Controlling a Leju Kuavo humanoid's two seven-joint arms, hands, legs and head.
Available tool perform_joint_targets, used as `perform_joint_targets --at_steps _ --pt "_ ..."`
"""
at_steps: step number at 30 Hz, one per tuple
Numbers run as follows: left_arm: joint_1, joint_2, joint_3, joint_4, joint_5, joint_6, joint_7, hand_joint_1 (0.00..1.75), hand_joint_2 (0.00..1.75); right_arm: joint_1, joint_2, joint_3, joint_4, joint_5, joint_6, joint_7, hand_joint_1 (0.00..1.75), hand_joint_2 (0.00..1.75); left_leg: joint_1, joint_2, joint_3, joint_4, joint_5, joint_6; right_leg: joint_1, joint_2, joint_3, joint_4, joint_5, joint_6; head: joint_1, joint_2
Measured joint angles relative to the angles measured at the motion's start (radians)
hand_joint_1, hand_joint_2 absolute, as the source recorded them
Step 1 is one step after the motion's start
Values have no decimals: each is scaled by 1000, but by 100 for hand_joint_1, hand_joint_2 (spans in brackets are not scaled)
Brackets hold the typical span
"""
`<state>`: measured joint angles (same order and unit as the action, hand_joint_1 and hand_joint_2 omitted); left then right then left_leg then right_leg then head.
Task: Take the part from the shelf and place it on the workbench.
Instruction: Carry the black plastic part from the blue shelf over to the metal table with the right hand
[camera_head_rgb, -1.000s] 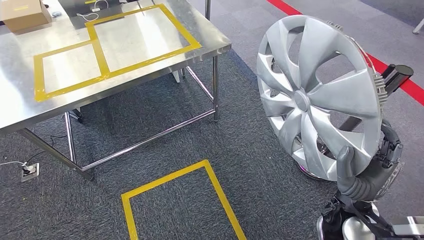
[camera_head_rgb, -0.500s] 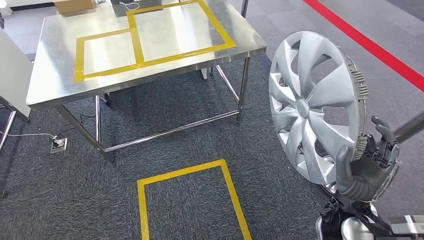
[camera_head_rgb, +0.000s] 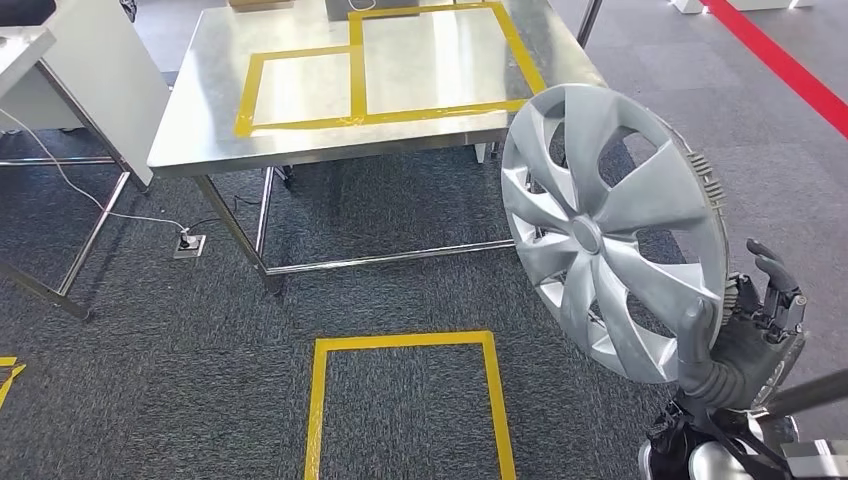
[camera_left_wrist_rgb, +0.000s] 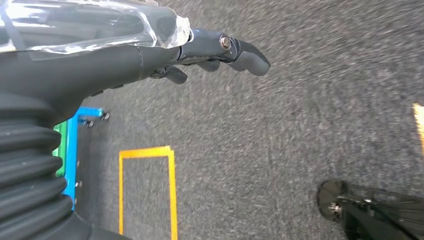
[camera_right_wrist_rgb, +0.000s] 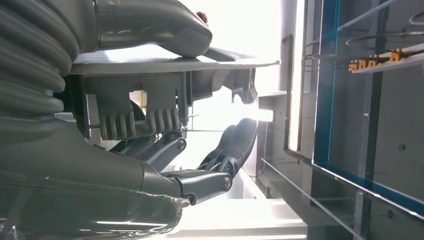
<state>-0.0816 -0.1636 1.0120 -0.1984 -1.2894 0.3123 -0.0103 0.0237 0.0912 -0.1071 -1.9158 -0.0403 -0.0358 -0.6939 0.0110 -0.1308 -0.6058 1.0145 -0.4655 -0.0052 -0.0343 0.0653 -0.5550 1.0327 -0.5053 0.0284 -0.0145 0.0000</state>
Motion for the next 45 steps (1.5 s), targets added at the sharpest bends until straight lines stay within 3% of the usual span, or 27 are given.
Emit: perform_joint_targets --at_steps 2,4,6,7,8,11,13,15,23,38,45 --pt "2 0 0 0 -4 -1 0 0 175 0 0 0 -2 8 -4 0 175 175 -3 47 -20 31 -19 -8 0 -24 1 -2 2 -14 -8 0" --pt "-1 0 0 0 -10 -3 0 0 175 2 0 -1 -7 17 -10 0 175 175 -6 109 -75 139 -73 -13 3 -52 2 -3 1 -23 -18 0" --pt "-3 1 0 0 -15 -6 0 0 175 5 -2 -3 -9 23 -15 0 175 175 -5 124 -137 262 -119 -14 8 -77 1 -3 -1 -28 -19 0" --pt "-3 1 0 0 -17 -8 -1 0 175 6 -2 -3 -10 24 -14 0 175 175 -5 125 -147 282 -118 -13 9 -86 2 -3 -2 -29 -19 0" --pt "-2 1 0 0 -19 -9 -2 0 175 7 -2 -4 -10 24 -13 0 175 175 -5 125 -136 263 -101 -11 10 -93 2 -3 -2 -29 -19 0" --pt "-1 4 0 0 -20 -10 -5 0 175 7 -3 -2 -10 25 -7 0 175 175 -10 132 -27 67 -24 3 13 -103 5 -3 -5 -24 -19 0" --pt "-3 5 0 0 -20 -12 -7 0 175 7 -6 -1 -10 33 -8 0 175 175 -12 138 11 2 -13 4 17 -105 4 0 -9 -21 -18 0" --pt "-3 5 -1 0 -20 -13 -7 0 175 7 -10 1 -9 47 -13 0 175 175 -13 137 14 -1 -11 0 19 -105 5 -1 -10 -19 -18 0" --pt "-3 5 -1 0 -21 -16 -7 0 175 3 -35 12 -9 89 -35 0 175 175 -15 136 15 0 -15 10 18 -105 14 -17 -3 -7 -18 0" --pt "-3 5 -1 0 -18 -34 0 0 175 -32 -57 48 -6 165 -70 0 175 175 -14 136 17 0 -15 10 20 -105 15 -16 -3 -7 -18 0" --pt "-3 5 -1 0 -31 -34 0 0 175 -93 -85 58 -5 240 -105 9 175 175 -14 136 17 0 -15 11 20 -105 15 -16 -3 -7 -18 0"
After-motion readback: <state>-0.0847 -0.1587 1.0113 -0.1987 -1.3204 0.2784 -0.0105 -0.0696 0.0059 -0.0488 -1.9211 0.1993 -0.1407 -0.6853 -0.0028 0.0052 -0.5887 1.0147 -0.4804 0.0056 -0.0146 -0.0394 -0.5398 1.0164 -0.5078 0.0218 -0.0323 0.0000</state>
